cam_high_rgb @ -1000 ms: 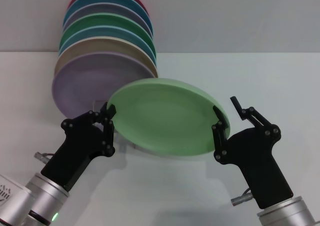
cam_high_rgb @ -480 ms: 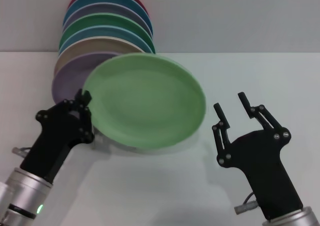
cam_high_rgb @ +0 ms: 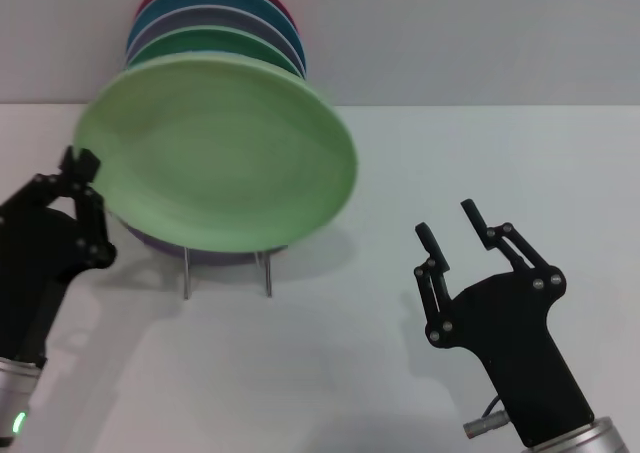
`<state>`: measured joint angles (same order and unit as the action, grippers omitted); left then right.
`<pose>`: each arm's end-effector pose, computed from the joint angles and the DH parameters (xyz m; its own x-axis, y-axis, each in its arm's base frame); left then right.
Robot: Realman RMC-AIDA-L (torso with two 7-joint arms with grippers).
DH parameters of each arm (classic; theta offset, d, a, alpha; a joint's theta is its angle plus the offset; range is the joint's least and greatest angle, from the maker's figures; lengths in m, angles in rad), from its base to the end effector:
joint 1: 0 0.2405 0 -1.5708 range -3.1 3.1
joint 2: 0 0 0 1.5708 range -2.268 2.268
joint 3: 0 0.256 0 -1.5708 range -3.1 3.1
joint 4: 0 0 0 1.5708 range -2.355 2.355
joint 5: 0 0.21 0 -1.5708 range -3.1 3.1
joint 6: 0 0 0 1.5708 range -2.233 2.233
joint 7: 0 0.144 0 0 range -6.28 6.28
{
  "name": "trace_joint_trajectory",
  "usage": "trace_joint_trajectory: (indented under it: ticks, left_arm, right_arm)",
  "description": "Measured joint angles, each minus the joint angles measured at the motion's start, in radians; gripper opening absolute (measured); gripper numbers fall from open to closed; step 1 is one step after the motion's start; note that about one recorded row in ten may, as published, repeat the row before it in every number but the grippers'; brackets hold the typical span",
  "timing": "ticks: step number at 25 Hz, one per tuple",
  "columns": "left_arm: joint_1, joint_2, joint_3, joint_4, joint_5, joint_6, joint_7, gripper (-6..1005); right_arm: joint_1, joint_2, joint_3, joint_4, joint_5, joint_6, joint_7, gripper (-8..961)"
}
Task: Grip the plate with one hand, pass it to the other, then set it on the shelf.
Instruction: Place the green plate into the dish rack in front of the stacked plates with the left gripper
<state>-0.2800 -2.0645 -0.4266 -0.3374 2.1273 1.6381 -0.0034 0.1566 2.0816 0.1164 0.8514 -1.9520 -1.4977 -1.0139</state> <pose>-0.2747 0.2539 -0.0246 0.5886 -0.3795 0.7138 0.6304 -0.3374 -0.6992 0.1979 0.1889 -0.0968 0.8574 0.4014 -0.3220 -0.2675 -0.1867 -0.9453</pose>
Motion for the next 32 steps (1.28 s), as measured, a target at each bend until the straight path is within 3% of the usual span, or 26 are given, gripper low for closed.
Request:
trace_joint_trajectory:
  ticks: [7, 18, 32]
  left_arm:
    - [-0.032, -0.001, -0.058, 0.095, 0.002, 0.059, 0.088, 32]
    - [-0.077, -0.001, -0.049, 0.18, 0.005, 0.075, 0.138, 31]
    - [-0.094, -0.007, 0.028, 0.199, 0.007, -0.077, 0.266, 30]
  right_arm:
    - [0.0, 0.003, 0.025, -0.029, 0.003, 0.034, 0.006, 365]
    - [0.001, 0.005, 0.05, -0.032, 0.02, 0.044, 0.002, 384]
    - [0.009, 0.006, 0.082, -0.062, 0.038, 0.044, 0.004, 407]
